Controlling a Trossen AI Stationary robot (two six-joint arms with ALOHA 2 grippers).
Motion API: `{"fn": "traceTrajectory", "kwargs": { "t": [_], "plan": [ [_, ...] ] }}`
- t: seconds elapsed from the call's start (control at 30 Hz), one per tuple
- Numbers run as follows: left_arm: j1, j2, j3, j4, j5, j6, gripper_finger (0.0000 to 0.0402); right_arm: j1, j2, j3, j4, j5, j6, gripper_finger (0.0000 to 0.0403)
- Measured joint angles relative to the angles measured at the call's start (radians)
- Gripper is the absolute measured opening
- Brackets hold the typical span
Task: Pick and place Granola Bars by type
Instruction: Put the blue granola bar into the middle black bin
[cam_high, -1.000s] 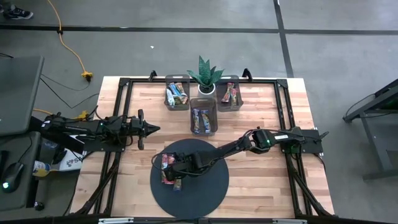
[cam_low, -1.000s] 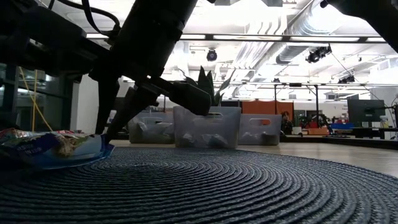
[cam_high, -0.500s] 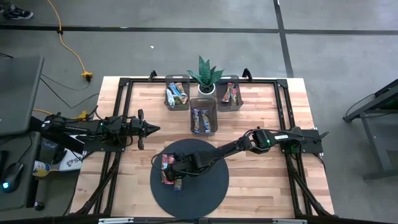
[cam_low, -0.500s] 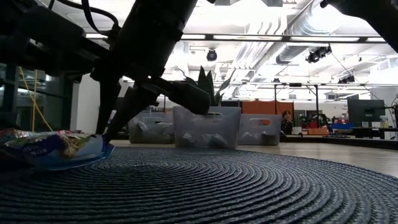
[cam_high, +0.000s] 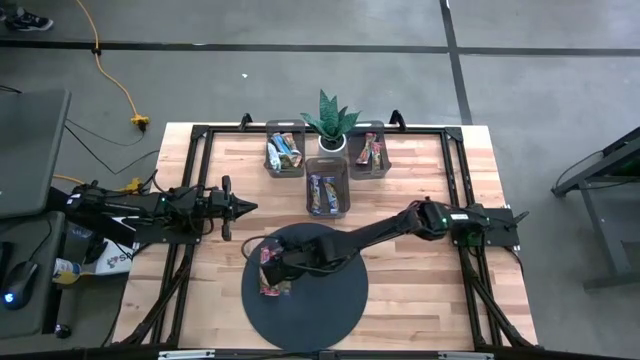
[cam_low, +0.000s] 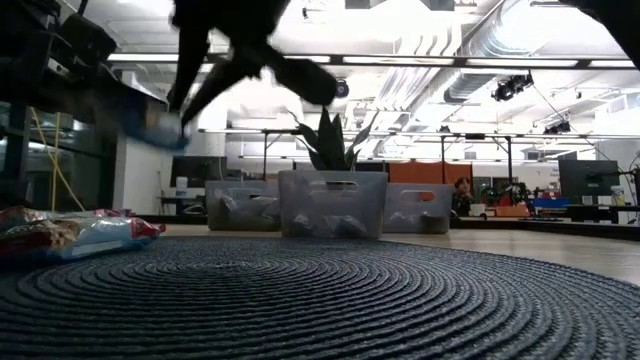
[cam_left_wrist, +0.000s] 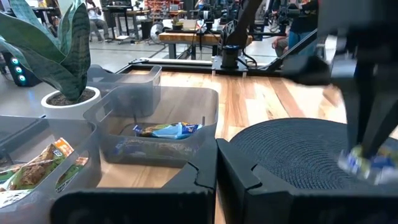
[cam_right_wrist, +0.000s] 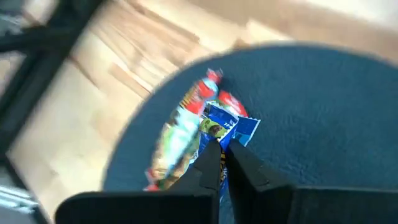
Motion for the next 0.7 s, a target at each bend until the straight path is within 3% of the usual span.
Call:
{"fn": "traceTrajectory", "kwargs": {
  "t": [0.37, 0.7],
  "plan": [
    [0.000, 0.000, 0.000, 0.000, 0.000, 0.000, 0.0001, 0.000, -0.197, -0.001, -0.018, 0.102, -0.143, 0.0000],
    [0.000, 0.000, 0.000, 0.000, 0.000, 0.000, 0.0001, -0.024, -0.386, 0.000, -0.112, 0.289, -0.282, 0.0000]
  ]
}}
